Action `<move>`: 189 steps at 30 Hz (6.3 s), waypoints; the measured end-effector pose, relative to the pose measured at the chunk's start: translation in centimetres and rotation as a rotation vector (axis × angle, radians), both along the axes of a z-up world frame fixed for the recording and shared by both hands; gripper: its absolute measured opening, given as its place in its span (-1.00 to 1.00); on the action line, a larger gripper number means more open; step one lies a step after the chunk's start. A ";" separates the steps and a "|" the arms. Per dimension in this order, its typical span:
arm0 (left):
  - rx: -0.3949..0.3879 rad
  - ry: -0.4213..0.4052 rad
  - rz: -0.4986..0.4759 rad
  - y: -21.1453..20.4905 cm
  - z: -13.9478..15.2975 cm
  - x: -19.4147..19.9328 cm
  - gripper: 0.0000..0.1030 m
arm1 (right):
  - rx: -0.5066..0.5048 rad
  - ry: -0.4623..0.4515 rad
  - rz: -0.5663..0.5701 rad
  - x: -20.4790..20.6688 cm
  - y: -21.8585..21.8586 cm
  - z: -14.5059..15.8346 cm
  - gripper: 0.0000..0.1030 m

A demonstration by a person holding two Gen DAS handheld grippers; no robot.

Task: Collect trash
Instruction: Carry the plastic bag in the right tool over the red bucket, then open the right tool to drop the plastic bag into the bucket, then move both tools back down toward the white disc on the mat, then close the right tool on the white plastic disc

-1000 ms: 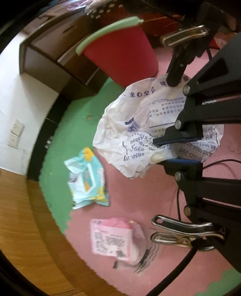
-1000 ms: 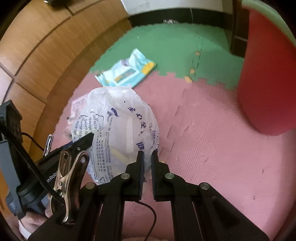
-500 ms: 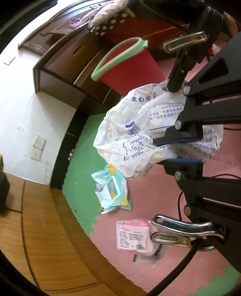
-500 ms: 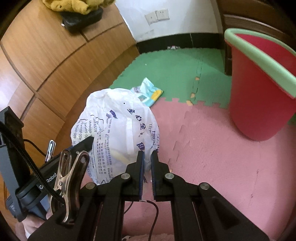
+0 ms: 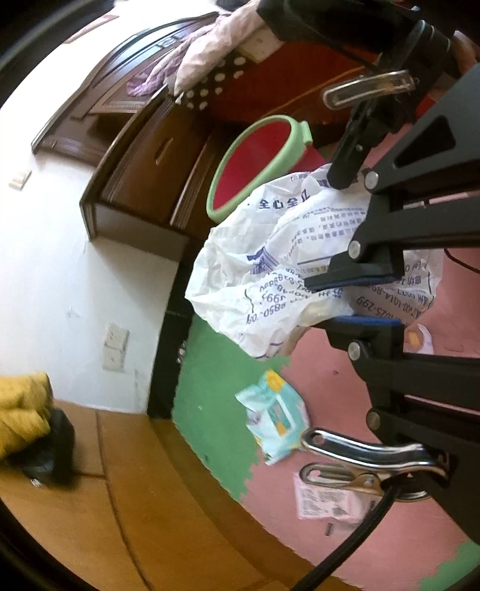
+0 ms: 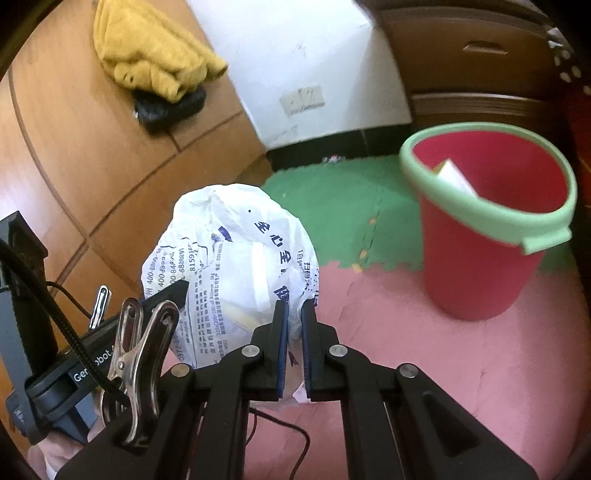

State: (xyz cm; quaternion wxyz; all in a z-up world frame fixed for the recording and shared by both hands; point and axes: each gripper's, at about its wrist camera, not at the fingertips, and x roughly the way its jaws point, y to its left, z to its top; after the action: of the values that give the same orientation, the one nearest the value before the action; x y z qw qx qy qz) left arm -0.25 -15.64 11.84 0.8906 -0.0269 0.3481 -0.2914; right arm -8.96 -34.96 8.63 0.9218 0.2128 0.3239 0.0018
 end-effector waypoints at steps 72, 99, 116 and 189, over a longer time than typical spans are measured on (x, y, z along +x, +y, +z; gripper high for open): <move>0.147 0.003 -0.059 -14.1 0.1 3.8 -0.31 | -0.074 -0.079 -0.379 -2.2 -16.2 2.2 -0.62; 0.335 0.009 0.300 5.3 -2.1 3.0 -0.31 | -0.080 -0.006 -0.093 0.8 -1.2 0.9 -0.49; 0.316 0.172 0.334 10.0 -8.2 6.3 -0.31 | -0.084 0.286 0.118 5.0 5.3 -7.9 -0.49; 0.229 0.514 0.536 18.8 -16.9 19.3 -0.28 | -0.125 0.752 0.426 14.1 8.8 -24.3 -0.41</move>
State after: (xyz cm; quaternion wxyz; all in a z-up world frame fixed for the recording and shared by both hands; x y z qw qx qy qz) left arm 19.05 3.18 -5.03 0.8161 -0.0895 0.5708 0.0086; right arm 5.10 -26.15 -15.67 0.7299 0.0709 0.6732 0.0949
